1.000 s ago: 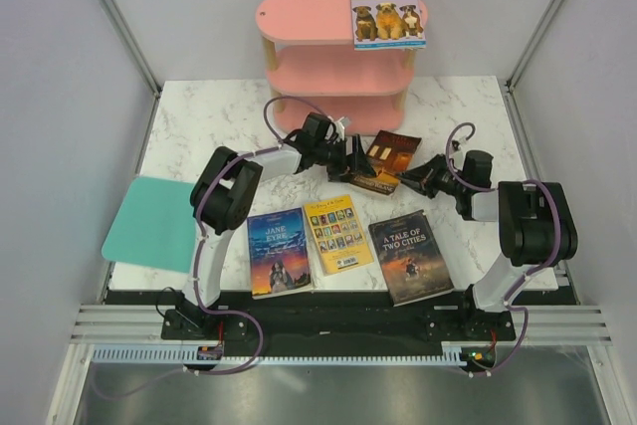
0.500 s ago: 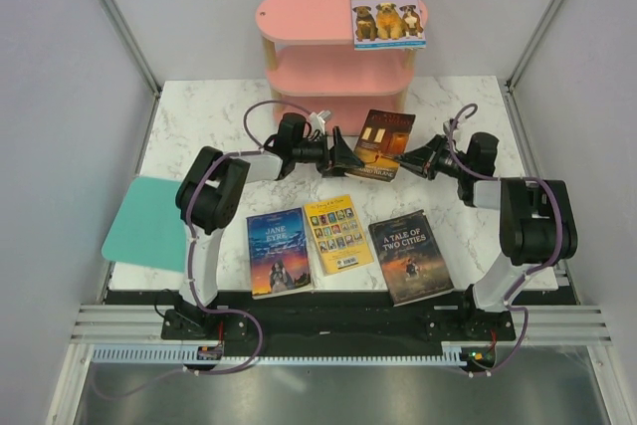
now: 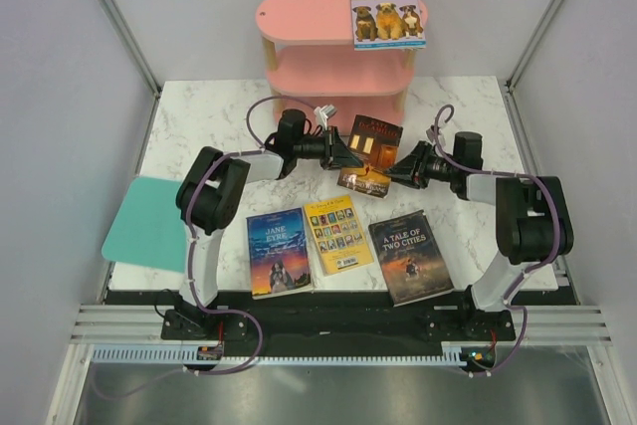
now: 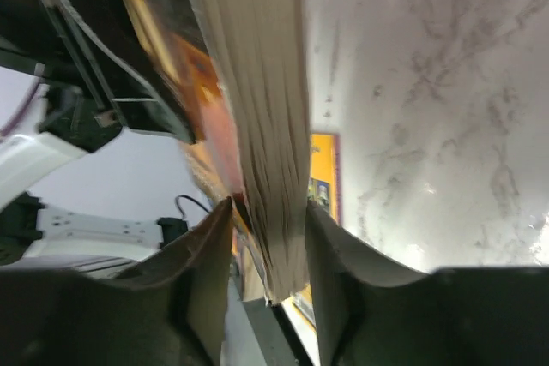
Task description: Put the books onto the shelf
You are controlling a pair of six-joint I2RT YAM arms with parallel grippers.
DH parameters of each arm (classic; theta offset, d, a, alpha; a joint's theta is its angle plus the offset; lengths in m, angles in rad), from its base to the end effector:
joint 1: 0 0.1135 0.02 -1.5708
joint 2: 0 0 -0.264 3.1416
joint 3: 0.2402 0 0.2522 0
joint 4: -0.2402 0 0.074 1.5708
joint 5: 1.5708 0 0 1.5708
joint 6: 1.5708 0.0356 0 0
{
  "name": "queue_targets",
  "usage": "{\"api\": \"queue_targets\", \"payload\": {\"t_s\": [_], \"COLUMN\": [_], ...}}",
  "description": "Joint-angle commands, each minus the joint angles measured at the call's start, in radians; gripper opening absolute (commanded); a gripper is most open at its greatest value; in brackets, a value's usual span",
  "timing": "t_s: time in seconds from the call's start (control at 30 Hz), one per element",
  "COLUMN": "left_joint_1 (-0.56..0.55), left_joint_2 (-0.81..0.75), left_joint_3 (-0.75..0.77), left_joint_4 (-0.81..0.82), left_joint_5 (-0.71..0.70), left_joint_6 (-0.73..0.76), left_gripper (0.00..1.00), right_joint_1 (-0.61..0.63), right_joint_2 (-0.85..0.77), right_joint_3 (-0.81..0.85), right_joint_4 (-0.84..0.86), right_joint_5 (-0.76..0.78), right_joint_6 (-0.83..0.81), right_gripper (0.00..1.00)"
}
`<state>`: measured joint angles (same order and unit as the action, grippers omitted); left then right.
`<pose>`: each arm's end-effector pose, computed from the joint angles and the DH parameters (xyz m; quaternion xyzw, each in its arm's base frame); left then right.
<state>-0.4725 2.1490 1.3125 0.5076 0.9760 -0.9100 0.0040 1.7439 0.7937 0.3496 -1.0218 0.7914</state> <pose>0.3978 -0.2365 0.1626 0.1104 0.7605 -0.6214 0.1528 0.3330 0.0317 0.1568 0.0855 0.8001 0.5563 0.2075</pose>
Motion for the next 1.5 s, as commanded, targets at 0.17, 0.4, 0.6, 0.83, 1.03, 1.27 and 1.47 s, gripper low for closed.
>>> {"api": "queue_targets", "payload": {"t_s": [0.17, 0.4, 0.6, 0.83, 1.03, 1.27, 1.47], "left_joint_1": [-0.012, -0.02, -0.029, -0.029, -0.029, -0.02, 0.031], "left_joint_2": [-0.141, -0.132, -0.117, -0.104, -0.101, -0.169, -0.242], "left_joint_3": [-0.002, 0.017, 0.019, 0.039, 0.034, 0.008, -0.102], "left_joint_4": [0.06, 0.089, 0.135, 0.143, 0.126, -0.099, -0.245], "left_joint_5": [-0.054, -0.08, -0.092, -0.094, -0.112, -0.218, -0.269], "left_joint_6": [-0.032, -0.066, -0.104, -0.121, -0.107, 0.081, 0.216], "left_gripper": [0.02, 0.02, 0.02, 0.02, 0.02, 0.76, 0.81], "right_joint_1": [0.022, 0.042, 0.089, 0.126, 0.128, 0.126, 0.131], "right_joint_2": [-0.119, -0.179, -0.176, -0.171, -0.24, -0.429, -0.59], "right_joint_3": [-0.298, -0.367, -0.333, -0.352, -0.34, -0.173, -0.021], "right_joint_4": [0.53, 0.68, 0.673, 0.715, 0.664, 0.135, -0.193], "right_joint_5": [0.13, 0.201, 0.221, 0.259, 0.276, 0.289, 0.235], "right_joint_6": [0.467, 0.525, 0.525, 0.558, 0.52, 0.222, 0.019], "right_gripper": [0.63, 0.75, 0.78, 0.67, 0.08, 0.01, 0.0]}}
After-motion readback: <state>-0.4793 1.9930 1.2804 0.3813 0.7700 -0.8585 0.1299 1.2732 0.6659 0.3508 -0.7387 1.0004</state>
